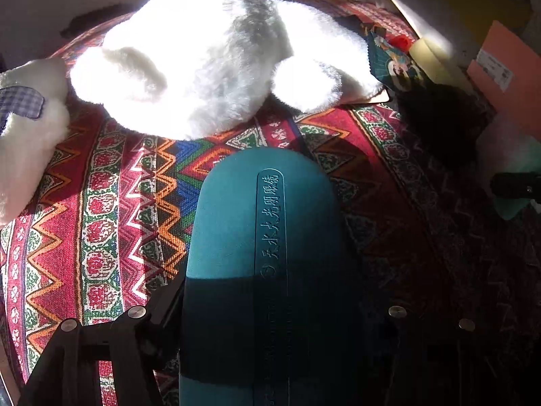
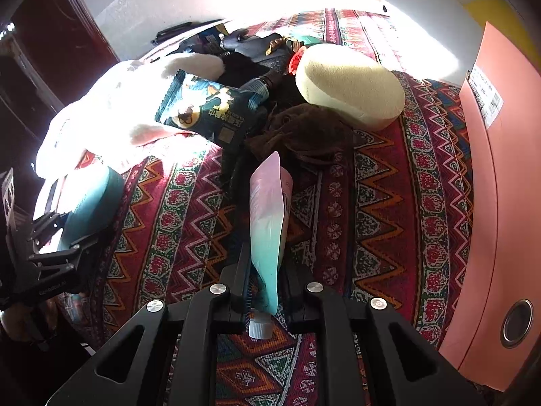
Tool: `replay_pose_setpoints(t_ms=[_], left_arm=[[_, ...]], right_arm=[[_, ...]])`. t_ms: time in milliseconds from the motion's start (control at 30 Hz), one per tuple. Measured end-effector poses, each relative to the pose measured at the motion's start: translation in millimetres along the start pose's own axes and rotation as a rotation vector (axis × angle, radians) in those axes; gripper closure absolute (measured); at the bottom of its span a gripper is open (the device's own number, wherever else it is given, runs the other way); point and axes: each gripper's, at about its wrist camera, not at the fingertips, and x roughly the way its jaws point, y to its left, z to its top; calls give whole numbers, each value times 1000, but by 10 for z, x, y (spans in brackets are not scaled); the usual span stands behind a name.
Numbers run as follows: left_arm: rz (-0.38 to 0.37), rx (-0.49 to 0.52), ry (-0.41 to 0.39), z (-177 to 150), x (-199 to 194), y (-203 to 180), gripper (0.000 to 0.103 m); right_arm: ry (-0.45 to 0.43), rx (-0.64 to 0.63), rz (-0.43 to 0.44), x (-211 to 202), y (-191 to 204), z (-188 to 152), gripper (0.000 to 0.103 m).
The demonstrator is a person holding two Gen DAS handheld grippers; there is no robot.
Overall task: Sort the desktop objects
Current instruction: 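Carry the teal case and tube into the orange box and open both grippers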
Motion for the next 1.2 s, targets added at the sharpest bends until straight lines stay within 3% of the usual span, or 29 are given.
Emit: replay_pose_setpoints(t_ms=[267, 667, 767, 1200], left_arm=[[-81, -56, -81, -57, -461, 36, 36], [-170, -2, -217, 146, -1118, -381, 36], [-203, 12, -234, 192, -1222, -526, 36], [-301, 151, -326, 625, -1538, -1382, 36]], right_arm=[[-72, -15, 67, -265, 169, -34, 89], [-252, -16, 139, -805, 202, -148, 89], [-300, 24, 173, -983, 129, -195, 89], [-585, 168, 118, -1900, -509, -441, 88]])
